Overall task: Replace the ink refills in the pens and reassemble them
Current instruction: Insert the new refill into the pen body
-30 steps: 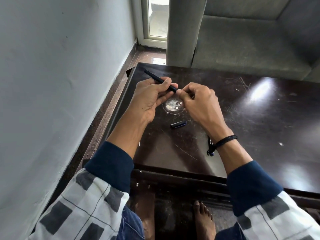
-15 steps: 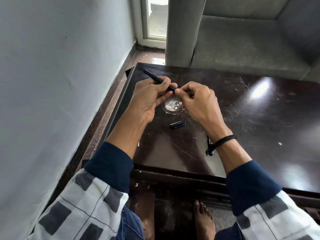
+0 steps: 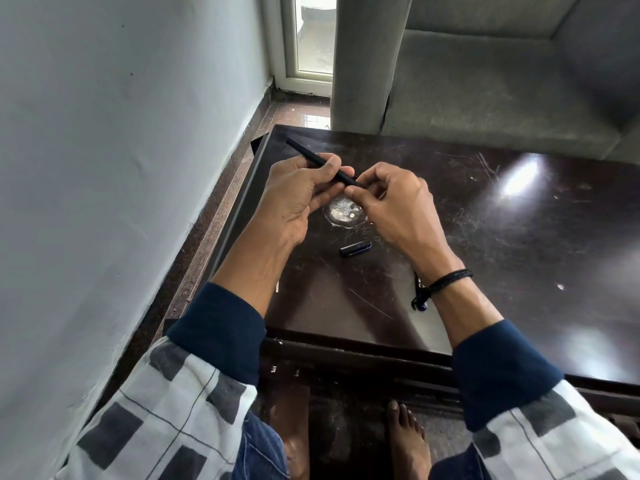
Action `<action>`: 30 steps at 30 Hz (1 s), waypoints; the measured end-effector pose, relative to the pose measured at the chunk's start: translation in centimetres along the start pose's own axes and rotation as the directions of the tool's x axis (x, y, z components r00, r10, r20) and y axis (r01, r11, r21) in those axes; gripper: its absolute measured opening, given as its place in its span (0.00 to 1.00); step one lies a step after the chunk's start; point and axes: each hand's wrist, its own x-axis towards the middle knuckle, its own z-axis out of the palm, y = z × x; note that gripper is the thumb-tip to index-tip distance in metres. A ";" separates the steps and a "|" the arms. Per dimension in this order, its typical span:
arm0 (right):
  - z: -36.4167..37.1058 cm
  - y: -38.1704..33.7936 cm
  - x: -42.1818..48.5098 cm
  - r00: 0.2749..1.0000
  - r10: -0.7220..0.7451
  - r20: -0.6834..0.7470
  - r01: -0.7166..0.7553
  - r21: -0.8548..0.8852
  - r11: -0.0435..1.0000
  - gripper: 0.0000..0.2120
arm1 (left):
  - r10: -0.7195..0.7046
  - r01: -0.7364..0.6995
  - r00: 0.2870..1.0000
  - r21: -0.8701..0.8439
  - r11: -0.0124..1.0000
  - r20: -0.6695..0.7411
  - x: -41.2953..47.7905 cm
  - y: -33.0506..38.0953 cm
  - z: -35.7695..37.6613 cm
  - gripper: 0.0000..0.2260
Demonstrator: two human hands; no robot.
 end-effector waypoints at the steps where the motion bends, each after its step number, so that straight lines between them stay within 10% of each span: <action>1: 0.0 0.0 0.0 1.000 0.000 -0.004 0.000 -0.001 1.000 0.09 | 0.006 -0.006 1.000 0.004 1.000 0.004 0.0 0.0 0.0 0.01; 19: -0.8 -0.2 0.1 0.953 0.166 0.254 -0.280 0.526 0.803 0.13 | 0.025 -0.025 0.999 0.004 1.000 0.024 -0.2 0.5 -0.1 0.06; 30: -0.6 1.8 0.5 0.978 0.185 0.093 -0.179 -0.070 0.981 0.03 | 0.007 -0.023 0.984 -0.088 0.996 -0.175 0.4 1.0 -1.1 0.01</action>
